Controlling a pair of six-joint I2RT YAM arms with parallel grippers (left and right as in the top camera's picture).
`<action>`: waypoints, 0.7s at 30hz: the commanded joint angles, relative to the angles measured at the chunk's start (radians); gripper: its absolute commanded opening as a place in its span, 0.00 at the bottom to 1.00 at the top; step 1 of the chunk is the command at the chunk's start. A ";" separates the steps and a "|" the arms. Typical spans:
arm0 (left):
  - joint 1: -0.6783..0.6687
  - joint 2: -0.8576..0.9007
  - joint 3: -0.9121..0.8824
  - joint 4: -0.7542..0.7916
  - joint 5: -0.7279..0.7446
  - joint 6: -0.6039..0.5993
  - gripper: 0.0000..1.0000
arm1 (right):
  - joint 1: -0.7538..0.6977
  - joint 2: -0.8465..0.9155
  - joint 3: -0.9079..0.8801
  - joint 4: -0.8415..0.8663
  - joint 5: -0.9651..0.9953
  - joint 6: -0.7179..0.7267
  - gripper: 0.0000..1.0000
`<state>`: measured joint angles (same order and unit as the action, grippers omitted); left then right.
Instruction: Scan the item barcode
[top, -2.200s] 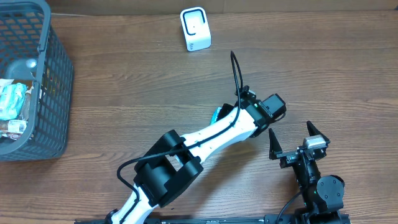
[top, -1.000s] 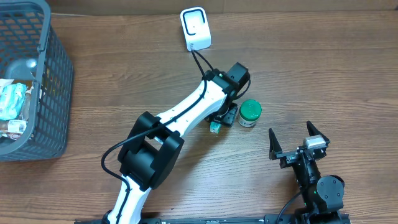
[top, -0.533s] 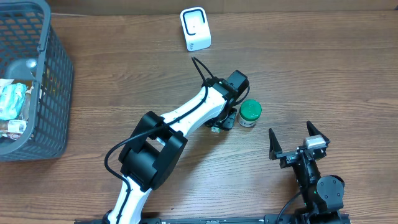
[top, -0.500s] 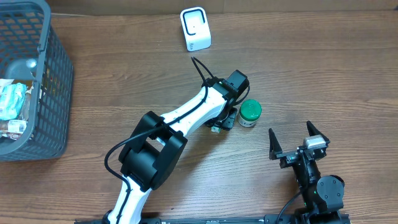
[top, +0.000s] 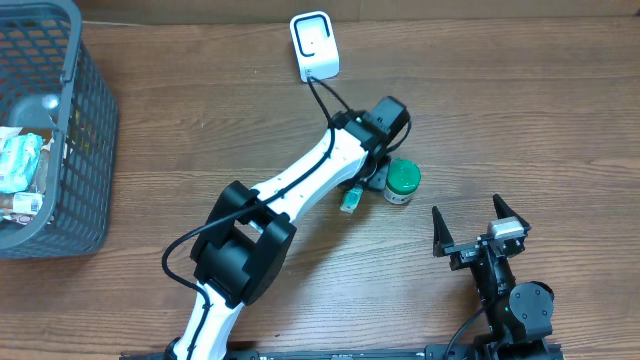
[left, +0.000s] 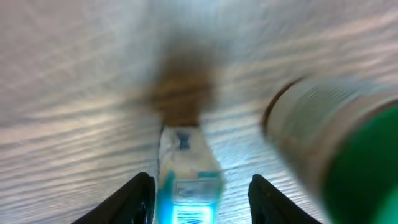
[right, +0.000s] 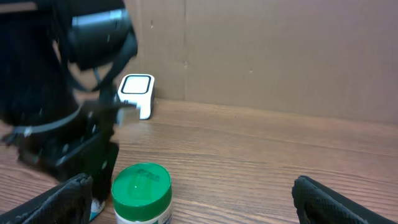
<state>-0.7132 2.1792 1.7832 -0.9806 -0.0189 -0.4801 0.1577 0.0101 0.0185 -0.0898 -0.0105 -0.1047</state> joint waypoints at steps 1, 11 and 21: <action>0.039 0.012 0.111 -0.016 -0.047 -0.018 0.54 | -0.001 -0.007 -0.010 0.005 0.006 0.003 1.00; 0.158 0.012 0.381 -0.142 -0.113 -0.015 0.57 | -0.001 -0.007 -0.010 0.005 0.006 0.003 1.00; 0.237 0.012 0.640 -0.364 -0.250 0.021 0.54 | -0.001 -0.007 -0.010 0.006 0.006 0.003 1.00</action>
<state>-0.4892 2.1815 2.3505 -1.3071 -0.1928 -0.4717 0.1577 0.0101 0.0185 -0.0902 -0.0101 -0.1047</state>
